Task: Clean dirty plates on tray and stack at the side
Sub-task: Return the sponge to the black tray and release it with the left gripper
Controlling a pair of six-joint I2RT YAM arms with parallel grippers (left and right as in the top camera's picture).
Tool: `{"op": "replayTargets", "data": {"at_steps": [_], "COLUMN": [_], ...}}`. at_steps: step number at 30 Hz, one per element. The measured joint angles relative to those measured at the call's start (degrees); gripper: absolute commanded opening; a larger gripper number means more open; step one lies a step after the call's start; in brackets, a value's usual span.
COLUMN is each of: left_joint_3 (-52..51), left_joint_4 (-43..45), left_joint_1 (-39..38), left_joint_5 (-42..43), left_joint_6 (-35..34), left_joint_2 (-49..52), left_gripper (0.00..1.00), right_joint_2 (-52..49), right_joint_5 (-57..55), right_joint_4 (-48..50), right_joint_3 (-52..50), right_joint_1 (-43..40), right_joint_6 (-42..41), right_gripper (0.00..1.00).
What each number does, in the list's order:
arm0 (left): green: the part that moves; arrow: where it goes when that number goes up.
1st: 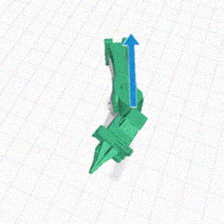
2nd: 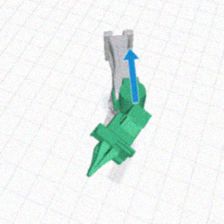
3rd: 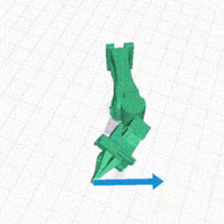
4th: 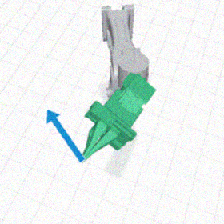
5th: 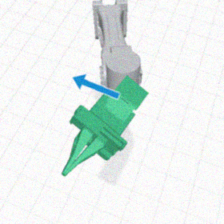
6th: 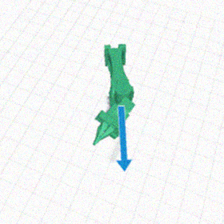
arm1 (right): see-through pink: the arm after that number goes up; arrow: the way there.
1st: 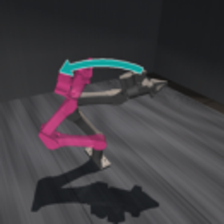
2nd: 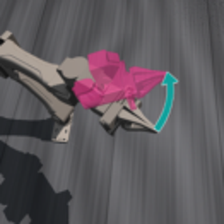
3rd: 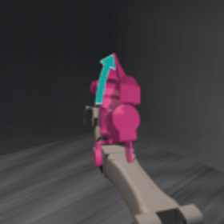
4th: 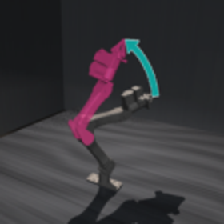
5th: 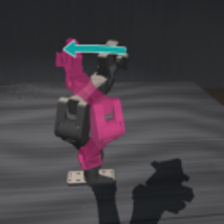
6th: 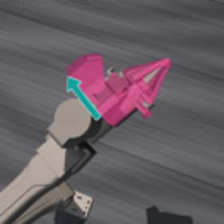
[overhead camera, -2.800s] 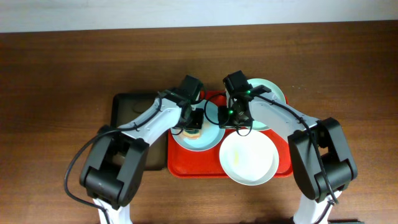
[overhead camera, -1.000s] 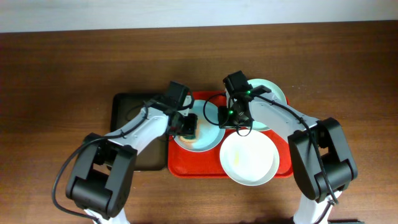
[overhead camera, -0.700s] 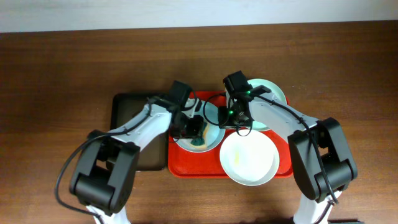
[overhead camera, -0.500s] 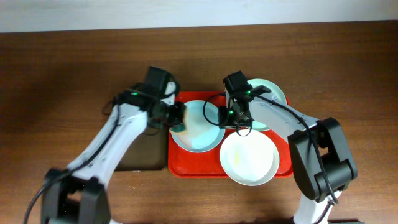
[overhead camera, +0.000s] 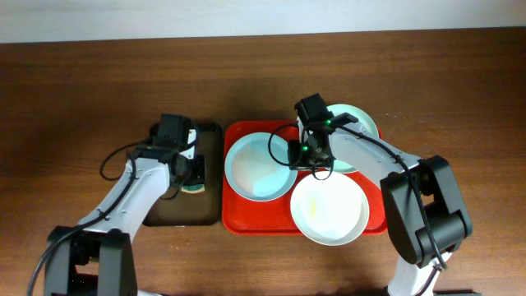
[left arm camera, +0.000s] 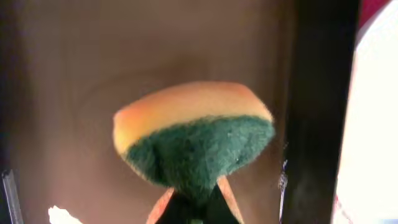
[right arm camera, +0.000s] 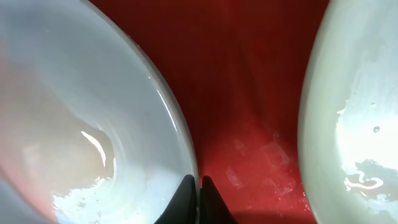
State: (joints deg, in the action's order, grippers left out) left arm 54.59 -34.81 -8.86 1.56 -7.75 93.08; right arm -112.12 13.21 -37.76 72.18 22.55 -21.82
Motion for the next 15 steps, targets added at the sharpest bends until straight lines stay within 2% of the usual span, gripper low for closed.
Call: {"op": "replayTargets", "data": {"at_steps": [5, 15], "left_joint_3": [-1.27, -1.29], "left_joint_4": [2.6, 2.01], "left_joint_1": [0.0, 0.0], "left_joint_5": [6.84, 11.98], "left_joint_6": [3.69, 4.98], "left_joint_2": [0.07, 0.07], "left_gripper": [0.0, 0.0], "right_joint_2": [0.0, 0.0], "right_joint_5": [0.0, 0.0], "right_joint_4": [-0.02, -0.02], "right_joint_3": [0.0, 0.0], "right_joint_1": [0.0, 0.0], "right_joint_6": [0.0, 0.02], "right_gripper": [0.04, 0.04]}}
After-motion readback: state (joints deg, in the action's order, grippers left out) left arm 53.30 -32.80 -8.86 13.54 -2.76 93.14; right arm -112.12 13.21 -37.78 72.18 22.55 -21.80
